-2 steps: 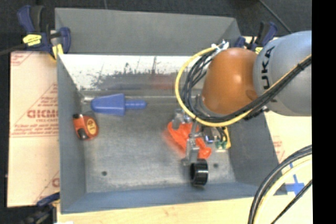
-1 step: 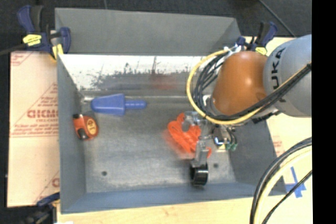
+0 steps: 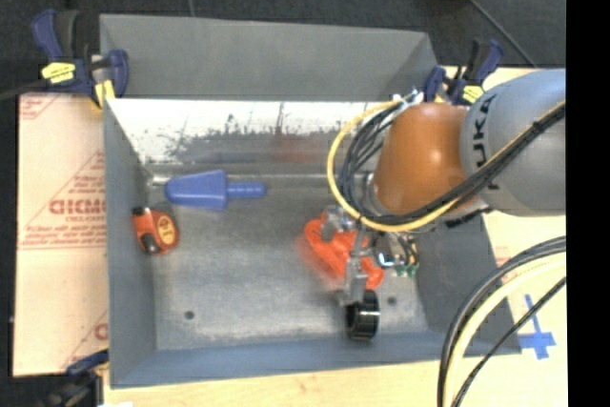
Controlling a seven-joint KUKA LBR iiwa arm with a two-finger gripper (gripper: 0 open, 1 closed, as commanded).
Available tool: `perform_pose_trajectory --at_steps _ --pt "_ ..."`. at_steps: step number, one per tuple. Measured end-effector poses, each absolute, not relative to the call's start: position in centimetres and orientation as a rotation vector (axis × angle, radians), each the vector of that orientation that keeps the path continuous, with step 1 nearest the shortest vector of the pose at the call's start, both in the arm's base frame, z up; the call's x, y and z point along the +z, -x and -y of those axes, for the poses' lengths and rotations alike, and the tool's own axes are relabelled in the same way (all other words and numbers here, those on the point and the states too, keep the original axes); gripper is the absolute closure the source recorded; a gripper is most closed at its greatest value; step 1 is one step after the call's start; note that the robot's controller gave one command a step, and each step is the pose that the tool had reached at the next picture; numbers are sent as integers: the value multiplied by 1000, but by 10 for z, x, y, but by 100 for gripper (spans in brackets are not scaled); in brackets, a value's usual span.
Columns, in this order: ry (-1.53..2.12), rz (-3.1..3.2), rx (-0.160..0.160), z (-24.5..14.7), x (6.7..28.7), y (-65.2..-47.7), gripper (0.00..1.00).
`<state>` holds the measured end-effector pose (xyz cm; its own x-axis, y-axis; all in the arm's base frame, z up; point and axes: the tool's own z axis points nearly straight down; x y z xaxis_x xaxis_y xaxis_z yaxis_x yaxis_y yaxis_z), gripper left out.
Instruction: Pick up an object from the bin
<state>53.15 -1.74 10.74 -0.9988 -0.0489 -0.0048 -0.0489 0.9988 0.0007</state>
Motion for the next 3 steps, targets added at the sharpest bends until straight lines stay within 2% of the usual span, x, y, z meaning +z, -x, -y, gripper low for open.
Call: perform_pose_trajectory --at_steps 1,2,3 --pt "-148 -3136 1 17 105 -567 0" --pt "-63 -3136 -1 32 92 -541 0" --pt "-86 -3138 0 30 80 -582 0"
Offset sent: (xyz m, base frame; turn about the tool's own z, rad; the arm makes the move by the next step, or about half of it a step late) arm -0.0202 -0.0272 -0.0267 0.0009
